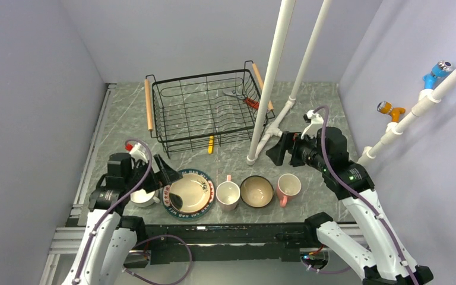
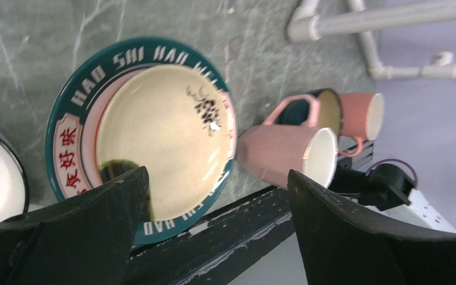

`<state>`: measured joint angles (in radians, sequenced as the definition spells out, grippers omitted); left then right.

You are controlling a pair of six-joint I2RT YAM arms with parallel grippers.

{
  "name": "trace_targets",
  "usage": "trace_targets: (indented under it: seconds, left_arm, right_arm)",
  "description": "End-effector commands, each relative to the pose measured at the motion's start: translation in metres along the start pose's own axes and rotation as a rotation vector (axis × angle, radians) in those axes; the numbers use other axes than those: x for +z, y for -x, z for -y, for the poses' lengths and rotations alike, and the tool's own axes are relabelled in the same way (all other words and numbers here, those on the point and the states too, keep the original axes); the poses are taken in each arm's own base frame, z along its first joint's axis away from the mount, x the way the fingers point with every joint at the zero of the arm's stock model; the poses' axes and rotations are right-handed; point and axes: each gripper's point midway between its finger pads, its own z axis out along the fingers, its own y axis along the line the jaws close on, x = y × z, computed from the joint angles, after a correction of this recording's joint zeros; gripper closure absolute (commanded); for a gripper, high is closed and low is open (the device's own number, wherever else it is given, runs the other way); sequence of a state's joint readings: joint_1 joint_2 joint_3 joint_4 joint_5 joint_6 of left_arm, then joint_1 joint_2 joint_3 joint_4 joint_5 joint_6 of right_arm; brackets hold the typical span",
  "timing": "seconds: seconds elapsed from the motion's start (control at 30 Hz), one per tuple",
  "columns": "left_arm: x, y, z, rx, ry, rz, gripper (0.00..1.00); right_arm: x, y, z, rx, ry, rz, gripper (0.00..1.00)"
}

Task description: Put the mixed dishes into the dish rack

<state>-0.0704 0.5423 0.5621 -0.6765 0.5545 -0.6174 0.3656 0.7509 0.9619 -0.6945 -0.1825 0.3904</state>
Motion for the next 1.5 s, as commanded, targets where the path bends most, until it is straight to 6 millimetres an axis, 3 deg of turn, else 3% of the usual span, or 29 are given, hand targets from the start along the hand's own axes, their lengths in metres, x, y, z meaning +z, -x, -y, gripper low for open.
trace_targets:
  seconds: [0.0, 0.17, 0.3, 0.63, 0.73, 0.83, 0.97, 1.47]
  left_arm:
    - [0.013, -0.004, -0.016, -0.022, 0.076, 0.007, 0.13]
    - [0.029, -0.028, -0.045, -0.046, 0.292, -0.104, 0.26]
    - [0.031, -0.033, -0.063, 0.027, 0.48, -0.107, 0.3]
    - [0.045, -0.048, -0.072, 0.077, 0.507, -0.128, 0.38]
    - [0.05, -0.052, -0.077, 0.088, 0.522, -0.147, 0.47]
    - [0.05, -0.05, -0.082, 0.109, 0.553, -0.143, 0.61]
    - [0.05, -0.049, -0.084, 0.131, 0.575, -0.134, 0.67]
    - [0.06, -0.062, -0.09, 0.151, 0.577, -0.203, 0.64]
  right_arm:
    - [0.001, 0.01, -0.025, 0.006, 0.139, 0.036, 0.0]
    - [0.008, 0.004, -0.028, 0.026, 0.165, 0.01, 0.0]
    - [0.011, 0.002, -0.031, 0.037, 0.182, 0.001, 0.0]
    - [0.018, -0.005, -0.027, 0.037, 0.171, -0.03, 0.0]
    - [0.02, -0.005, -0.027, 0.041, 0.173, -0.033, 0.0]
    - [0.022, -0.005, -0.026, 0.047, 0.17, -0.035, 0.0]
    - [0.023, -0.007, -0.026, 0.047, 0.169, -0.044, 0.0]
    - [0.031, -0.014, -0.025, 0.058, 0.176, -0.069, 0.0]
